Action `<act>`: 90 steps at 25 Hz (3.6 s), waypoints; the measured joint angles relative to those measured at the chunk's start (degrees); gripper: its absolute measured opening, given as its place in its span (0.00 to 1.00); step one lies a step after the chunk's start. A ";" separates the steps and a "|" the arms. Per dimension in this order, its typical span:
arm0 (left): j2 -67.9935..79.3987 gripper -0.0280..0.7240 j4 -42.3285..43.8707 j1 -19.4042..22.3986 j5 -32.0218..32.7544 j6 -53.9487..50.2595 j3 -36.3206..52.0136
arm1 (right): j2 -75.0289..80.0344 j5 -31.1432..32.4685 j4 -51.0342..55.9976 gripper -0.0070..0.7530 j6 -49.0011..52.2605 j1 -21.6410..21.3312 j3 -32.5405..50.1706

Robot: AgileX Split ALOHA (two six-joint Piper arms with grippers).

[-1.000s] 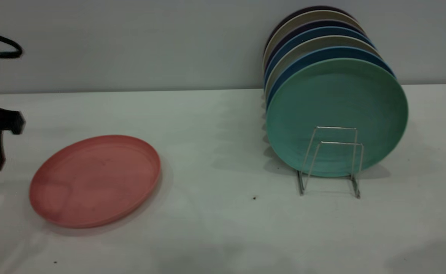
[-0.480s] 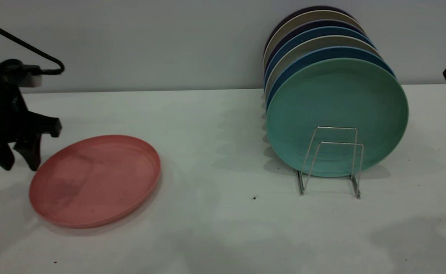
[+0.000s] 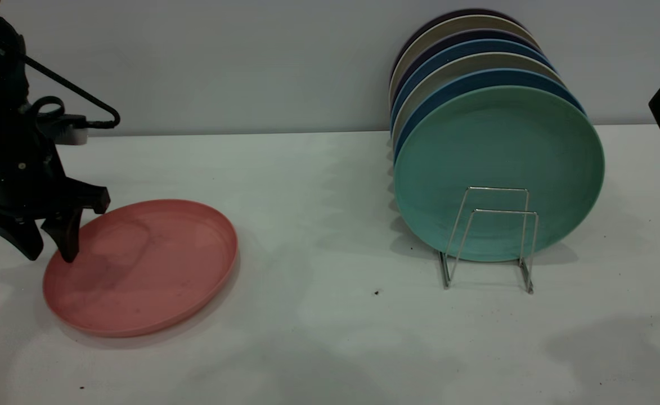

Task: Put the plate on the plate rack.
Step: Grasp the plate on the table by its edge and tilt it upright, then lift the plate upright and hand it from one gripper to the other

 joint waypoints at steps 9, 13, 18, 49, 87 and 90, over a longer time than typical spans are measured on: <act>1.64 0.59 0.05 0.00 -0.32 1.59 -0.49 | 0.02 -0.57 0.06 0.51 0.00 0.00 0.00; 3.77 0.59 0.05 0.00 -1.09 1.71 -0.55 | 0.02 -0.64 0.11 0.51 0.00 0.00 0.00; 4.69 0.52 0.00 0.00 -2.91 1.71 -0.65 | 0.02 -0.64 0.23 0.51 0.00 0.00 0.00; -9.38 0.06 -0.34 -8.99 -1.69 24.04 -0.89 | 0.02 5.34 14.39 0.51 -17.05 0.00 0.00; -19.55 0.05 -39.27 -23.11 18.64 70.11 -0.38 | 21.55 9.48 55.51 0.63 -59.77 0.50 -0.47; -19.55 0.05 -39.27 -23.11 18.59 70.11 -0.38 | 23.41 10.87 58.17 0.63 -61.85 0.50 -0.47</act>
